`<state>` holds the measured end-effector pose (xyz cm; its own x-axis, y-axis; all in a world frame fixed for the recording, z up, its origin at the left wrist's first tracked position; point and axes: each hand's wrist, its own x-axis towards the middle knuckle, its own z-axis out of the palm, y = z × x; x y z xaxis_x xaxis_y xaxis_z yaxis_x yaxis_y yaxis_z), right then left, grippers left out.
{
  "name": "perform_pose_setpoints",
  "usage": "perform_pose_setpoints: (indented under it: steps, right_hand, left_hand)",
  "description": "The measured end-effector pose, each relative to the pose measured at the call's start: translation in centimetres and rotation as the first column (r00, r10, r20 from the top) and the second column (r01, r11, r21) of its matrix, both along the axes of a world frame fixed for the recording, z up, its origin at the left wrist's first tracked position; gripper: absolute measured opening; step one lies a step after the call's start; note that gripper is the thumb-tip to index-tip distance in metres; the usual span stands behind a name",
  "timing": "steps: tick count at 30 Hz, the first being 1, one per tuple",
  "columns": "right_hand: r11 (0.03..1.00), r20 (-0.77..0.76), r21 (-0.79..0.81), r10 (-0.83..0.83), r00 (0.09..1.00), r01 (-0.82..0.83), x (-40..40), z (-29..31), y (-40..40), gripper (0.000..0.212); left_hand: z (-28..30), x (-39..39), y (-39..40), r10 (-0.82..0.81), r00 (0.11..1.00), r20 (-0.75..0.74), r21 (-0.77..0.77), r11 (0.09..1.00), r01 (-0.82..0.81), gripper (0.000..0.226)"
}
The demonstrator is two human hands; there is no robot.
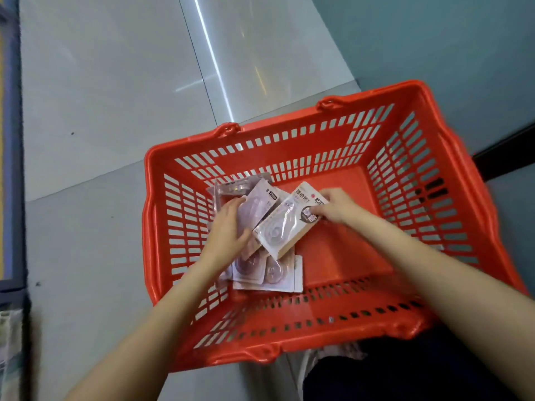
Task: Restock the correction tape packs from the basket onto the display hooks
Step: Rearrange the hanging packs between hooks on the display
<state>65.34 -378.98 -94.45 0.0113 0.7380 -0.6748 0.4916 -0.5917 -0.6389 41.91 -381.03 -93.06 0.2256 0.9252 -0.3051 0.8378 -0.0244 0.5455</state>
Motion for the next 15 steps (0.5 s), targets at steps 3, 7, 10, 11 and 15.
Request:
perform_pose_setpoints:
  steps: [3, 7, 10, 11, 15]
  right_hand:
    - [0.970, 0.325, 0.088, 0.185, 0.927, -0.225, 5.3, 2.6, 0.2, 0.008]
    - [0.861, 0.236, -0.014, 0.498, 0.835, -0.509, 7.2, 4.5, -0.4, 0.020]
    - [0.892, -0.066, -0.032, 0.448, 0.892, -0.451, 4.9, 3.1, -1.5, 0.004]
    - [0.919, -0.129, -0.017, 0.390, 0.912, -0.395, 3.5, 2.5, -1.8, 0.003]
    - [0.965, -0.215, -0.061, 0.235, 0.948, -0.254, -1.9, -0.1, -2.4, 0.016]
  left_hand:
    - [-1.1, 1.4, 1.4, -0.057, 0.993, -0.106, -0.224, 0.974, 0.032, 0.061]
    - [-1.6, 2.6, 1.7, -0.117, 0.973, -0.199, -0.354, 0.934, 0.040, 0.054]
    - [-1.4, 2.6, 2.0, -0.262, 0.910, -0.321, -0.436, 0.894, 0.103, 0.072]
    - [-1.1, 2.4, 1.9, -0.302, 0.890, -0.341, -0.457, 0.881, 0.124, 0.076]
    - [-0.6, 1.1, -0.4, -0.266, 0.899, -0.349, -0.429, 0.898, 0.099, 0.072]
